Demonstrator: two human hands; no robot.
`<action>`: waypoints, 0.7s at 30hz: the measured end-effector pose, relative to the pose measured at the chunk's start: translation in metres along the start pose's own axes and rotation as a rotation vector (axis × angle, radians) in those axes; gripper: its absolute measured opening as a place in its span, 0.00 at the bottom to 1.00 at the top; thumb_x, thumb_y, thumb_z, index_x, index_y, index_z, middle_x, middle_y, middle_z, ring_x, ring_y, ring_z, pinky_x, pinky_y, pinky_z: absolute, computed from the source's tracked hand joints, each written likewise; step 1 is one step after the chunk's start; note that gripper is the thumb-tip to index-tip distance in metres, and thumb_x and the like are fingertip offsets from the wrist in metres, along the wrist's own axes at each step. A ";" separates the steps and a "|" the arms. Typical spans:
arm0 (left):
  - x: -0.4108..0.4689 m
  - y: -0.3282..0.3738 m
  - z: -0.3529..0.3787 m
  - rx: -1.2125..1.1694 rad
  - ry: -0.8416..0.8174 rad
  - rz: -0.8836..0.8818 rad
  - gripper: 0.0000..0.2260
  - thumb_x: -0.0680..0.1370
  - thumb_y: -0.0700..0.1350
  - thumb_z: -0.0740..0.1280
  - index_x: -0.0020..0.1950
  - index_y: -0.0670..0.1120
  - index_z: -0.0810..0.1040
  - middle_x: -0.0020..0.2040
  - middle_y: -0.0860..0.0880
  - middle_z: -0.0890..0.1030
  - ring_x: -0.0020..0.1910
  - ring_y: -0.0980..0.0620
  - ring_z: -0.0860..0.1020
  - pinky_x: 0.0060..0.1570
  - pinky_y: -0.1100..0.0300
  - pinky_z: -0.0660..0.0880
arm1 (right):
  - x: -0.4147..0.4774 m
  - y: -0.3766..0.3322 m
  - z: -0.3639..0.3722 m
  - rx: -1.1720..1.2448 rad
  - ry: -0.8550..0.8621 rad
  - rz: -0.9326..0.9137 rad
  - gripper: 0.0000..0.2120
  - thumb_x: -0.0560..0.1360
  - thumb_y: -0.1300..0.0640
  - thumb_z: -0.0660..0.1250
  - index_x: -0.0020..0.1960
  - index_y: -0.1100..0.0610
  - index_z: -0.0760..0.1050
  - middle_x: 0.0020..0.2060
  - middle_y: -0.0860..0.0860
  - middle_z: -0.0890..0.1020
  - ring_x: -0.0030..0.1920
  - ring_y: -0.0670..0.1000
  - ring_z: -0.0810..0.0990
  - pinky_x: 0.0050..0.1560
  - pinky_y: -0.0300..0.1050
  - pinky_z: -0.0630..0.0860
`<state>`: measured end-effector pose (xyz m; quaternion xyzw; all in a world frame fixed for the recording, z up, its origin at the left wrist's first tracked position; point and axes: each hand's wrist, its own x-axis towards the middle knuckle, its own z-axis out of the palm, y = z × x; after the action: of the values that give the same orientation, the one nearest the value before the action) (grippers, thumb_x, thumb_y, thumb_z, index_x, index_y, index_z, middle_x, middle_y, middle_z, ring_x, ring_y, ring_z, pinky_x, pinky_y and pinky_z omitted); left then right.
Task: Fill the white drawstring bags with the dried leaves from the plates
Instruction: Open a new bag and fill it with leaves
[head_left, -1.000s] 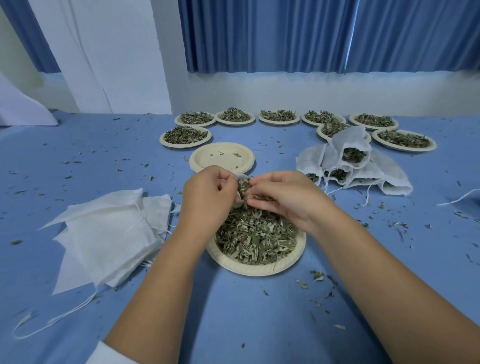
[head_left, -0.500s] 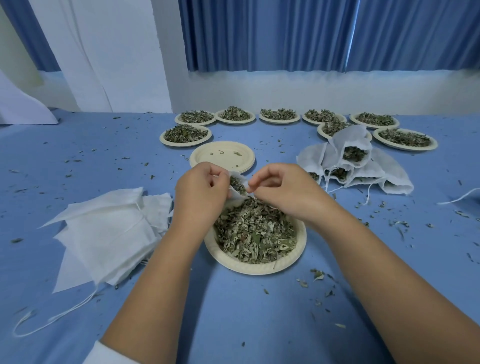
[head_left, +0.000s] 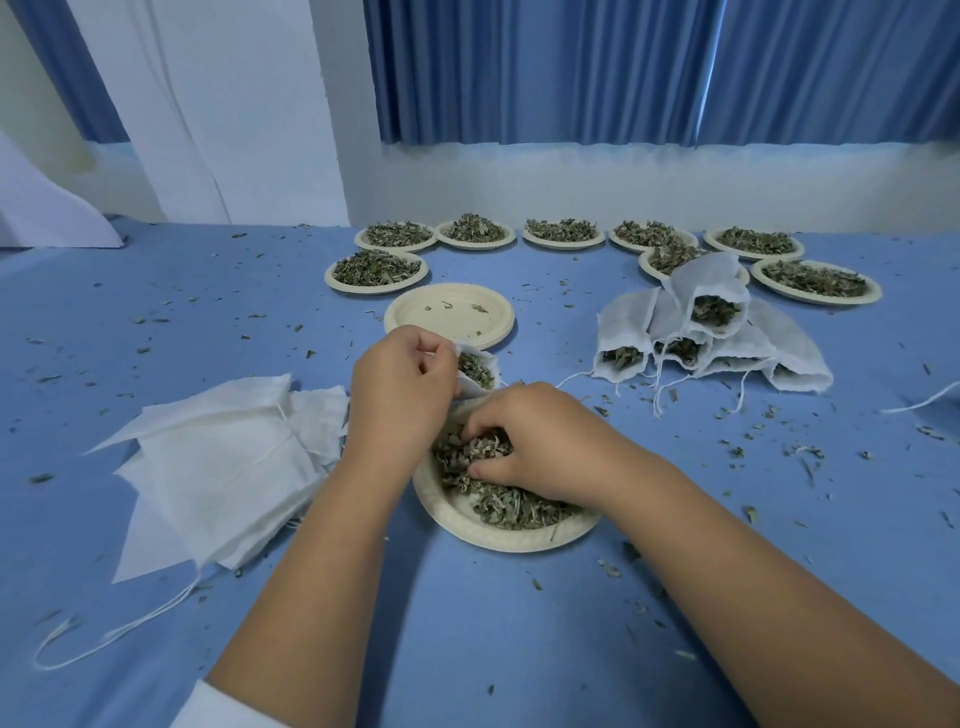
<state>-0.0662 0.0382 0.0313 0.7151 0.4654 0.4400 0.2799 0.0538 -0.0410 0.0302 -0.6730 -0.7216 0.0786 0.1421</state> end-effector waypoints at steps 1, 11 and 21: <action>0.000 0.000 0.000 0.001 -0.001 -0.002 0.06 0.77 0.44 0.64 0.43 0.47 0.80 0.34 0.48 0.82 0.34 0.55 0.77 0.32 0.71 0.69 | 0.000 0.000 0.000 -0.001 0.009 -0.001 0.14 0.73 0.49 0.72 0.59 0.49 0.80 0.56 0.47 0.82 0.57 0.50 0.77 0.57 0.48 0.74; 0.001 -0.001 -0.003 0.006 -0.004 0.012 0.06 0.77 0.44 0.64 0.43 0.49 0.79 0.30 0.53 0.81 0.31 0.62 0.76 0.30 0.73 0.68 | -0.003 0.014 -0.022 0.397 0.155 0.089 0.07 0.68 0.50 0.78 0.43 0.45 0.80 0.41 0.42 0.82 0.45 0.39 0.79 0.44 0.29 0.72; 0.001 0.000 -0.002 -0.013 -0.074 -0.010 0.04 0.77 0.45 0.66 0.44 0.53 0.78 0.28 0.57 0.81 0.31 0.64 0.78 0.30 0.74 0.67 | -0.008 0.025 -0.040 0.558 0.180 0.174 0.06 0.71 0.54 0.75 0.42 0.45 0.79 0.35 0.45 0.79 0.35 0.42 0.76 0.40 0.34 0.72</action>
<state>-0.0682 0.0391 0.0325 0.7267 0.4553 0.4149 0.3040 0.0900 -0.0498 0.0598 -0.6713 -0.5965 0.2258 0.3777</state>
